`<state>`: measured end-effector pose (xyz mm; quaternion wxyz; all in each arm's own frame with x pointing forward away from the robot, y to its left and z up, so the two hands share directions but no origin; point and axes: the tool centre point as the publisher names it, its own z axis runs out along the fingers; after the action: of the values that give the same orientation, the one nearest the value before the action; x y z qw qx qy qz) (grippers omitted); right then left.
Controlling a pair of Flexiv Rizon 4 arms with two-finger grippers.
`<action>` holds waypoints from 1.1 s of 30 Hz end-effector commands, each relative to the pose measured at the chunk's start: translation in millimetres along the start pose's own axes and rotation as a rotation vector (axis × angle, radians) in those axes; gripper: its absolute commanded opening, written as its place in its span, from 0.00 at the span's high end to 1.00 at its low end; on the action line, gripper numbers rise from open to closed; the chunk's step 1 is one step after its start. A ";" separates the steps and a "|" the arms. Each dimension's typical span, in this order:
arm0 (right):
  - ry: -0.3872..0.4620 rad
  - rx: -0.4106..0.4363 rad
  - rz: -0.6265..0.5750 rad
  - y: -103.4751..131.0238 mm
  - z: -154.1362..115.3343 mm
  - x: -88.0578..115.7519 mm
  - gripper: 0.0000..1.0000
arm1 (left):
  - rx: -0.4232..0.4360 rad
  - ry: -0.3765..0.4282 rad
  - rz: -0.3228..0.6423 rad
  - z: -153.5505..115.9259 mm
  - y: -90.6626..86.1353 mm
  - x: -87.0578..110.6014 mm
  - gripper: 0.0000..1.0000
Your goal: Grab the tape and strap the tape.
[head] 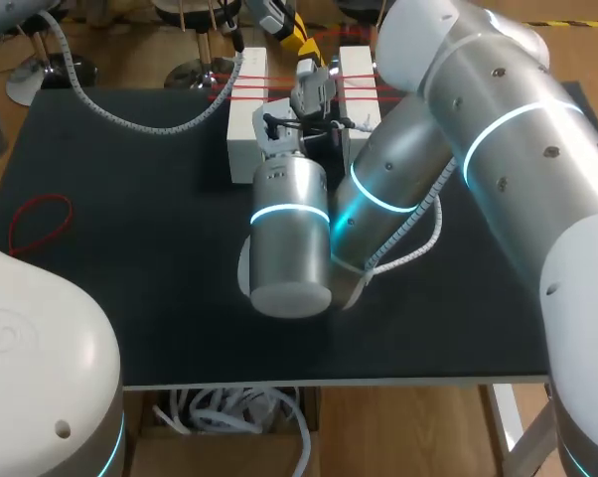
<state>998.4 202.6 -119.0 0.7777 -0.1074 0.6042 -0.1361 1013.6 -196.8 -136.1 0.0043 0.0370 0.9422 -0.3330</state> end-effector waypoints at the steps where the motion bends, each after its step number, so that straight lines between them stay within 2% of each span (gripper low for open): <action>1: -0.003 -0.034 0.010 -13.4 -7.2 -2.6 1.00 | -0.004 0.001 -0.002 -0.5 -0.8 -0.3 1.00; 9: -0.022 -0.120 0.041 -39.3 -28.7 -1.5 1.00 | -0.004 0.001 -0.002 -0.5 -0.8 -0.3 1.00; 10: -0.025 -0.132 0.048 -43.2 -31.8 -0.9 0.86 | -0.004 0.001 -0.002 -0.5 -0.8 -0.3 1.00; 11: -0.026 -0.146 0.058 -47.4 -34.7 -0.2 0.63 | -0.004 0.001 -0.002 -0.5 -0.8 -0.3 1.00; 12: -0.019 -0.166 0.071 -52.2 -37.5 1.0 0.11 | -0.004 0.001 -0.002 -0.5 -0.8 -0.3 1.00; 13: -0.032 -0.179 0.079 -56.7 -39.5 2.5 0.00 | -0.004 0.001 -0.002 -0.5 -0.8 -0.3 1.00; 17: -0.032 -0.179 0.079 -56.7 -39.5 2.5 0.00 | -0.004 0.001 -0.002 -0.5 -0.8 -0.3 1.00; 22: -0.032 -0.179 0.079 -56.7 -39.5 2.5 0.00 | -0.061 0.102 -0.035 -12.8 13.0 7.4 1.00; 26: -0.032 -0.179 0.079 -56.7 -39.5 2.5 0.00 | -0.091 0.147 -0.100 -30.2 39.3 15.4 1.00; 30: -0.032 -0.179 0.079 -56.7 -39.5 2.5 0.00 | -0.166 0.237 -0.150 -53.9 74.3 19.9 1.00; 33: -0.032 -0.179 0.079 -56.7 -39.5 2.5 0.00 | -0.203 0.258 -0.185 -67.7 102.3 27.2 1.00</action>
<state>956.5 147.9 -115.9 0.7819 -0.1526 0.6025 -0.0489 990.6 -92.5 -154.4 -0.1152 -0.0106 0.9664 -0.2295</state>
